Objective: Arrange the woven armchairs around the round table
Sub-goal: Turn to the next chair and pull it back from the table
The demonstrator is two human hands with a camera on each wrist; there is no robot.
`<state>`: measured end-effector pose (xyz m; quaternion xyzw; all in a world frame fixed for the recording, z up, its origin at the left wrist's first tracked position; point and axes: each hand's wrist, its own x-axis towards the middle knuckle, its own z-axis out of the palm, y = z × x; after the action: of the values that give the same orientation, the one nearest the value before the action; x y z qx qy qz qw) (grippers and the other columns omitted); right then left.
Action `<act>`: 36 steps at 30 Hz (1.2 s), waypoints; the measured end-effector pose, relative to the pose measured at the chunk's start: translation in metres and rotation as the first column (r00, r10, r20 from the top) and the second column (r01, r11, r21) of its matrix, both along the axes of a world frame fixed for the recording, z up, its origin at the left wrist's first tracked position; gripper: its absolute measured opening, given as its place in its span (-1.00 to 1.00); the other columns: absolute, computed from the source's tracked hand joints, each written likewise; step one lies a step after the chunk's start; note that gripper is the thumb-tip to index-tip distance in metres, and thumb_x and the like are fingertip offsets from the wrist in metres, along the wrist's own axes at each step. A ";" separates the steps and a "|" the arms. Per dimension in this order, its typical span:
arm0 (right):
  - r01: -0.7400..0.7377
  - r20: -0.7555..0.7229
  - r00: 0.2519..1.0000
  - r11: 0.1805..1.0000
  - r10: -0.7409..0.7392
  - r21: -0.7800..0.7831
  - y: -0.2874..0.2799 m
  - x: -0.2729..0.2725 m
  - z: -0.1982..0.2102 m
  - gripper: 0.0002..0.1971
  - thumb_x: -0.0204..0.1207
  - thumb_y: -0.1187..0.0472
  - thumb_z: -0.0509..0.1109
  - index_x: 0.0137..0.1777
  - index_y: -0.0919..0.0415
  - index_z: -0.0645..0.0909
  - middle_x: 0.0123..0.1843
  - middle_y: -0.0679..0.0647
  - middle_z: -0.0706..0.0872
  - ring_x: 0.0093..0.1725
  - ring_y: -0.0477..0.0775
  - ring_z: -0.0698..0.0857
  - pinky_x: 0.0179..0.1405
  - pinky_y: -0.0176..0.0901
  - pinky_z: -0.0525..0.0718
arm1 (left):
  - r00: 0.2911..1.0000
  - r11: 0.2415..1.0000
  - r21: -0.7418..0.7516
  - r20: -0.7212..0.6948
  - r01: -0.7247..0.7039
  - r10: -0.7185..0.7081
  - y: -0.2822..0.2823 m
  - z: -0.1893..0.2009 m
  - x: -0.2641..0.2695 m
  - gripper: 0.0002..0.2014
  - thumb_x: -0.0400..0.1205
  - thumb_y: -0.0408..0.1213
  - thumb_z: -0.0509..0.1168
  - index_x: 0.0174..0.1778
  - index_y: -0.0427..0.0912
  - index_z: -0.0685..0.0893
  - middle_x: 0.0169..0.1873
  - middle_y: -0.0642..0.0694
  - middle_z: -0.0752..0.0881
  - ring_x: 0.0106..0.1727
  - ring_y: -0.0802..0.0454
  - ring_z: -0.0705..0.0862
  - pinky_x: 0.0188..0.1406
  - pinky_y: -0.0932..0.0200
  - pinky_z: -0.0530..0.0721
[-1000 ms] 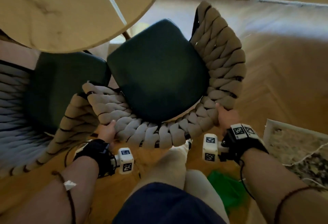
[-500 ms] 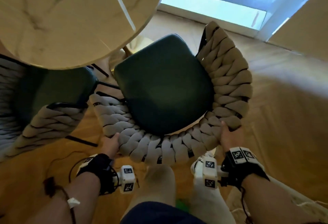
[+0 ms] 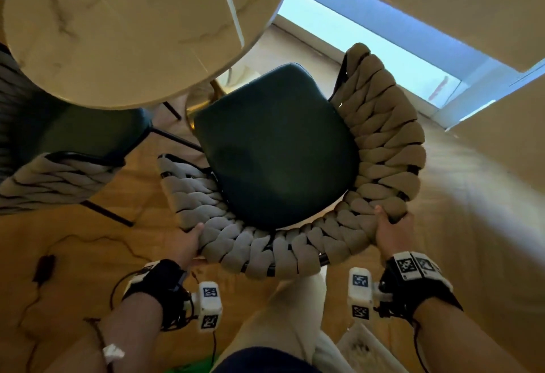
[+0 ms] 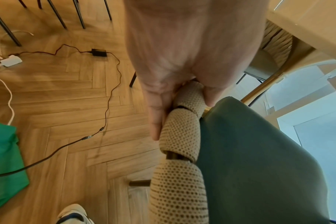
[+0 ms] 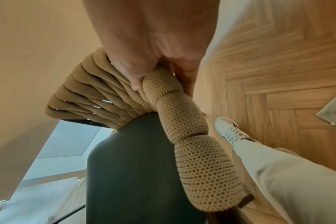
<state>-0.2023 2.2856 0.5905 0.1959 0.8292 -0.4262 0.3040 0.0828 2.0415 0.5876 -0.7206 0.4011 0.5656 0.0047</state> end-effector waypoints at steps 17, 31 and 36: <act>-0.259 -0.034 0.964 0.963 0.263 0.079 -0.011 -0.207 -0.001 -0.41 0.61 -0.01 0.36 0.56 0.26 0.37 0.44 0.34 0.58 0.38 0.42 0.57 0.36 0.20 0.49 | 0.992 0.995 -0.021 0.071 -0.100 0.101 0.058 -0.025 -0.133 -0.59 0.44 0.18 0.44 0.06 -0.02 0.76 0.19 -0.16 0.81 0.20 -0.30 0.77 0.19 -0.38 0.77; -0.371 0.027 0.929 0.927 0.370 0.054 -0.009 -0.209 -0.002 -0.39 0.64 0.00 0.34 0.59 0.25 0.30 0.48 0.35 0.56 0.40 0.45 0.56 0.38 0.24 0.53 | 0.960 0.964 -0.058 0.098 -0.258 0.263 0.065 -0.011 -0.141 -0.62 0.69 -0.23 0.34 0.36 -0.35 0.55 0.21 -0.33 0.67 0.12 -0.38 0.70 -0.14 -0.28 0.81; -0.382 0.034 0.924 0.924 0.381 0.028 -0.010 -0.188 -0.006 -0.42 0.62 -0.02 0.35 0.54 0.24 0.35 0.45 0.33 0.59 0.38 0.43 0.59 0.36 0.28 0.58 | 0.942 0.950 -0.080 0.129 -0.301 0.309 0.054 -0.008 -0.122 -0.57 0.65 -0.20 0.38 0.37 -0.37 0.54 0.27 -0.36 0.67 0.26 -0.46 0.68 0.15 -0.44 0.74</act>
<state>-0.3906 2.2753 0.5842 0.0416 0.8542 -0.3421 0.3892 -0.0395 2.0957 0.5793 -0.8118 0.3000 0.4952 -0.0760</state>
